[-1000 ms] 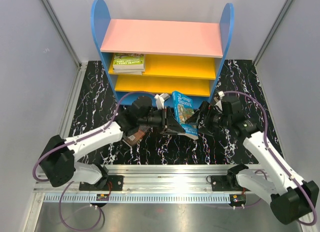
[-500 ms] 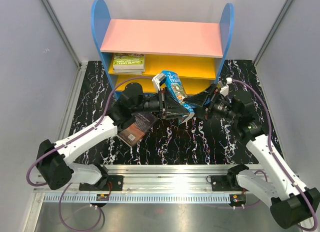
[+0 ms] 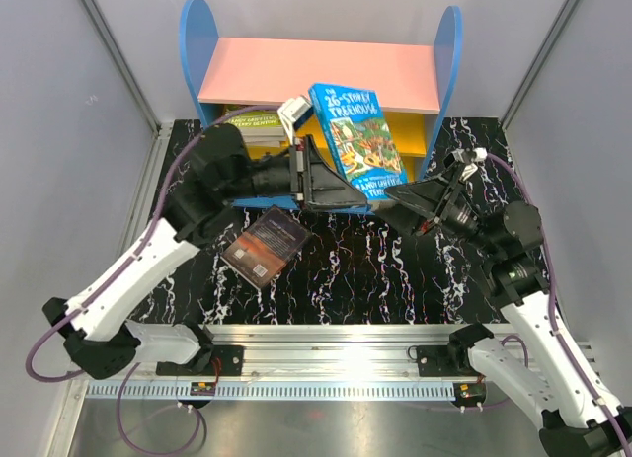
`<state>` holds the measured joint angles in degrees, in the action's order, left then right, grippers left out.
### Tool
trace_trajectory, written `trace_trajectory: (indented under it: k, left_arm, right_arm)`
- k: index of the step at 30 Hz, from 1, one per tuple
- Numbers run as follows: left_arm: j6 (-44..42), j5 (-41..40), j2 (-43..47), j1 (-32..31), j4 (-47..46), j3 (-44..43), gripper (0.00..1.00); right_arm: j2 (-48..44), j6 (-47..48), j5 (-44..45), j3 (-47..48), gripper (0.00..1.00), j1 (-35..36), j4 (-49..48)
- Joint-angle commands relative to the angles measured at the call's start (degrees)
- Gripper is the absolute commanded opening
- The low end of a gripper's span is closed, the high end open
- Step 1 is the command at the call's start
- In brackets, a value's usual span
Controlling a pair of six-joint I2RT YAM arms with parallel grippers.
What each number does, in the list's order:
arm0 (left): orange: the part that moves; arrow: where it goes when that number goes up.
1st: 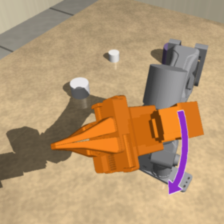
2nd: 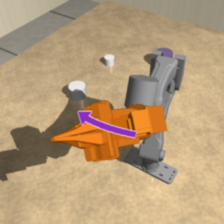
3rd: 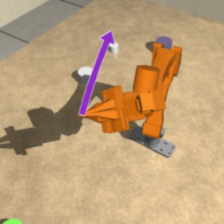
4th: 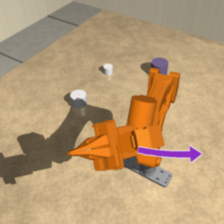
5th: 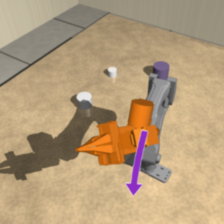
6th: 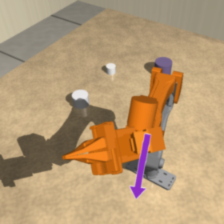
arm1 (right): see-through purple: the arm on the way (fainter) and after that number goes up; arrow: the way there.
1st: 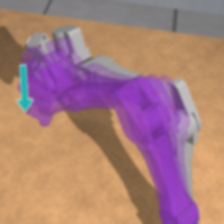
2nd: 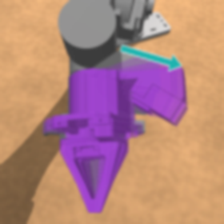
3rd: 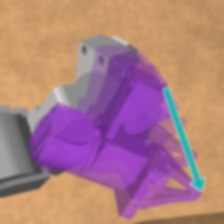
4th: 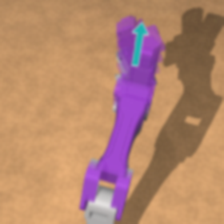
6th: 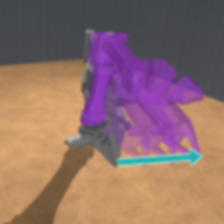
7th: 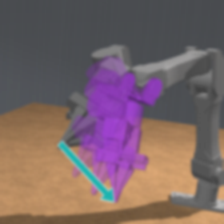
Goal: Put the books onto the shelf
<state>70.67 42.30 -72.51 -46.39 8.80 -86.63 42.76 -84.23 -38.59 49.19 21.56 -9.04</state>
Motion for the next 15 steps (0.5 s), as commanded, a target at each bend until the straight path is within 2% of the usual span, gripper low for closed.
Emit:
trace_trajectory:
  k: [1,3,6,11,15]
  left_arm:
    - [-6.6,-3.4,5.4,0.9,-4.9,-9.9,0.0]
    - [-9.3,-4.6,6.3,0.8,0.8,-11.8,0.0]
    - [-11.1,-6.2,8.7,0.8,5.5,-10.6,0.0]
    - [-10.2,-8.3,13.6,0.8,3.2,-4.3,0.0]
    - [-10.2,-9.6,16.3,0.8,3.4,-0.6,0.0]
  right_arm:
    - [2.9,-11.4,-4.1,-2.3,1.0,1.5,-11.8]
    - [4.2,-16.6,-2.5,-3.6,1.0,1.6,-23.2]
    - [8.0,-25.3,2.2,-4.2,1.0,1.5,-33.9]
    - [13.9,-32.9,5.7,-2.4,1.0,1.5,-47.0]
    - [20.8,-42.5,14.3,-0.6,1.0,1.5,-67.4]
